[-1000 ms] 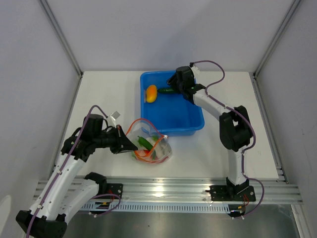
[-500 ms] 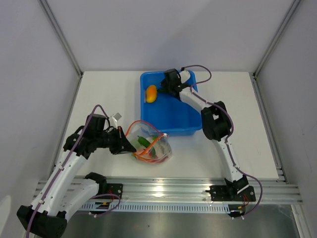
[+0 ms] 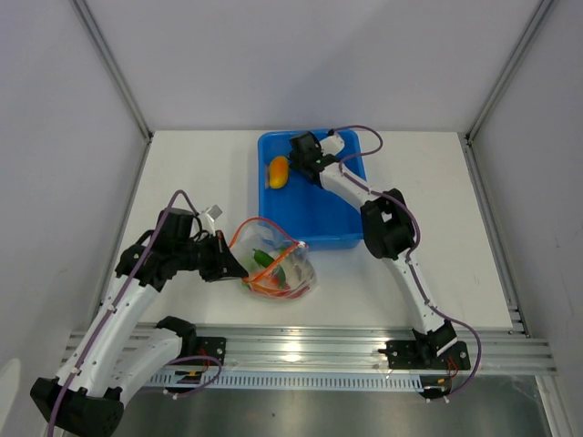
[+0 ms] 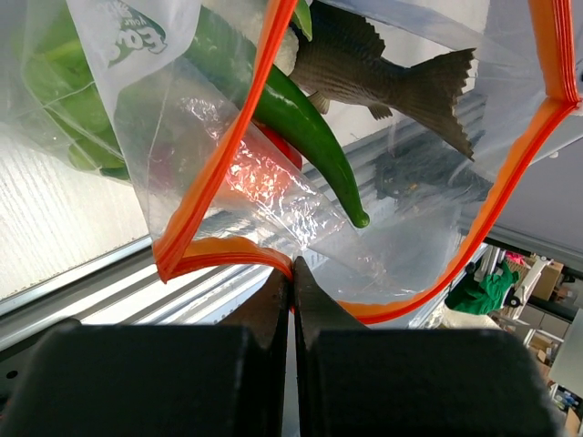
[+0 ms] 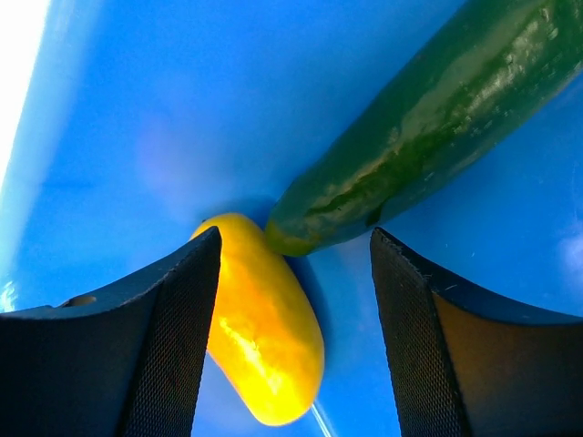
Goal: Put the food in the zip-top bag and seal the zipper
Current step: Pick up the fake vegetable from the bin.
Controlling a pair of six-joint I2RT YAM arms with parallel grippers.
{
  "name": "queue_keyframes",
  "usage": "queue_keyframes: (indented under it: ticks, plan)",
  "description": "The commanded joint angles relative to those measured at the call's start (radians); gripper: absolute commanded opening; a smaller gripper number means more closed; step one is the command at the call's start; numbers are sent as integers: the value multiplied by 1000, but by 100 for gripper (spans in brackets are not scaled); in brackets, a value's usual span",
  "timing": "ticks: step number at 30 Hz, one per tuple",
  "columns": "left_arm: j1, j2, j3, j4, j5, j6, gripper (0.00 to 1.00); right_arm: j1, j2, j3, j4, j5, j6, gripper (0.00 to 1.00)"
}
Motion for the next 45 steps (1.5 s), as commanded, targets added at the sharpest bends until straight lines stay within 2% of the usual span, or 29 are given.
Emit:
queue_keyframes:
  ticks: [1,14,18,21,24,25,27,28,30,34,40,45]
  plan:
    - [5,-1,30,2,-12,32,1,-2,44,85,-75,92,72,68]
    - [7,-24,-5,-1,-11,28,1,-21,79,92,-127,161,130,68]
    - [7,-26,-14,4,-7,30,1,-24,94,93,-115,155,131,65]
    - [7,-23,-20,9,-3,30,1,-27,104,95,-129,140,143,58]
    - [7,-26,-20,7,-1,33,1,-27,107,90,-135,120,144,44]
    - [7,-27,-20,7,-1,33,1,-27,107,88,-137,115,146,36]
    - [7,-30,-26,12,-1,30,1,-26,96,61,-132,102,150,30]
    - [7,-30,-29,12,0,30,1,-27,87,43,-120,96,156,23]
    - [7,-29,-37,18,2,28,0,-26,65,-3,-59,86,155,18]
    - [9,-33,-46,27,9,18,1,-30,-11,-138,46,63,123,0]
    - [10,-41,-30,30,17,-2,1,-44,-161,-318,231,28,69,0]
    - [10,-41,-13,30,23,-16,1,-70,-249,-389,382,-101,-102,0]
